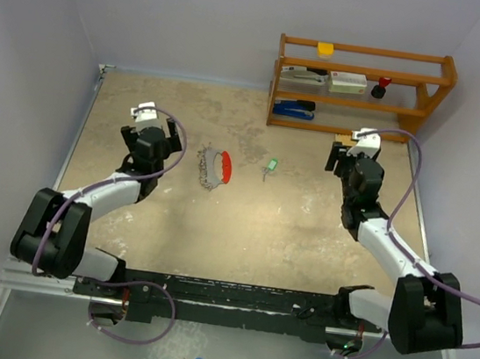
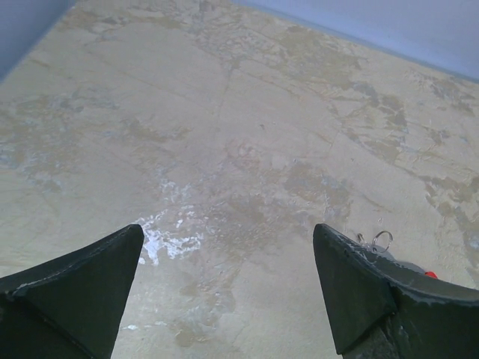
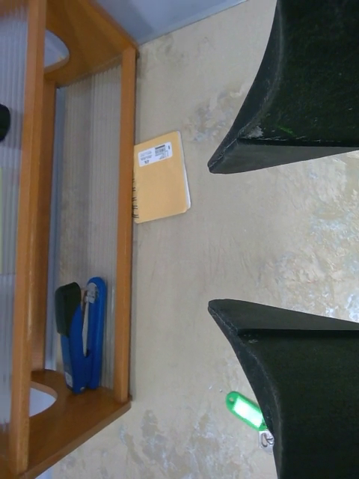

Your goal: Remove the keys from the keyring

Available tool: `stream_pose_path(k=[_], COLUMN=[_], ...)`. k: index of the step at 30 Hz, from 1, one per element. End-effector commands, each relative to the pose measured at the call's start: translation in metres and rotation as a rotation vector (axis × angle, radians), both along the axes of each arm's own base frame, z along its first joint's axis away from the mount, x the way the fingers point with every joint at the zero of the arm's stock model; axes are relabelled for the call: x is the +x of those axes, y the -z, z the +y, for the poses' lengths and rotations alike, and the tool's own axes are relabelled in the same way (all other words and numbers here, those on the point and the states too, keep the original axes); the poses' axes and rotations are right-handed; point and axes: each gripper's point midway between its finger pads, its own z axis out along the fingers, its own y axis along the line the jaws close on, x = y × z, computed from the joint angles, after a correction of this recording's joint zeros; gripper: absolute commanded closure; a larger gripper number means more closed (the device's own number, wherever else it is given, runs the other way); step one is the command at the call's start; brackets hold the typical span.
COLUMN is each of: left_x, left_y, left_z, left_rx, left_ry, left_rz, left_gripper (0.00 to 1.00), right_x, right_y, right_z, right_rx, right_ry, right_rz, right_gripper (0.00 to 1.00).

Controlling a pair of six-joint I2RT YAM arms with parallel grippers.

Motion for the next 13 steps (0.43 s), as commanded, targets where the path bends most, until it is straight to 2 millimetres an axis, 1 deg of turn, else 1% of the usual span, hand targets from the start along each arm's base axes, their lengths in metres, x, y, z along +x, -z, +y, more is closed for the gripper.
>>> stream_pose_path(k=[1, 3, 6, 8, 13], left_x=[-0.009, -0.015, -0.023, -0.028, -0.032], left_y=[-0.021, -0.028, -0.034, -0.035, -0.034], left_z=[0.011, 0.016, 0.024, 0.03, 0.032], left_rx=[0.016, 0.013, 0.018, 0.029, 0.047], left_ry=[-0.037, -0.058, -0.093, -0.115, -0.112], left_rz=[-0.056, -0.078, -0.1, -0.105, -0.099], left_gripper=[0.08, 0.07, 0.07, 0.07, 0.06], right_x=[-0.008, -0.014, -0.017, -0.017, -0.015], right_y=[-0.045, -0.051, -0.055, -0.055, -0.053], right_z=[-0.014, -0.019, -0.025, -0.026, -0.025], right_rx=[-0.003, -0.004, -0.014, -0.017, -0.013], right_ry=[0.06, 0.08, 0.108, 0.113, 0.115], right_rz=[-0.194, -0.228, -0.237, -0.233, -0.225], right_gripper=[0.28, 0.24, 0.2, 0.19, 0.18])
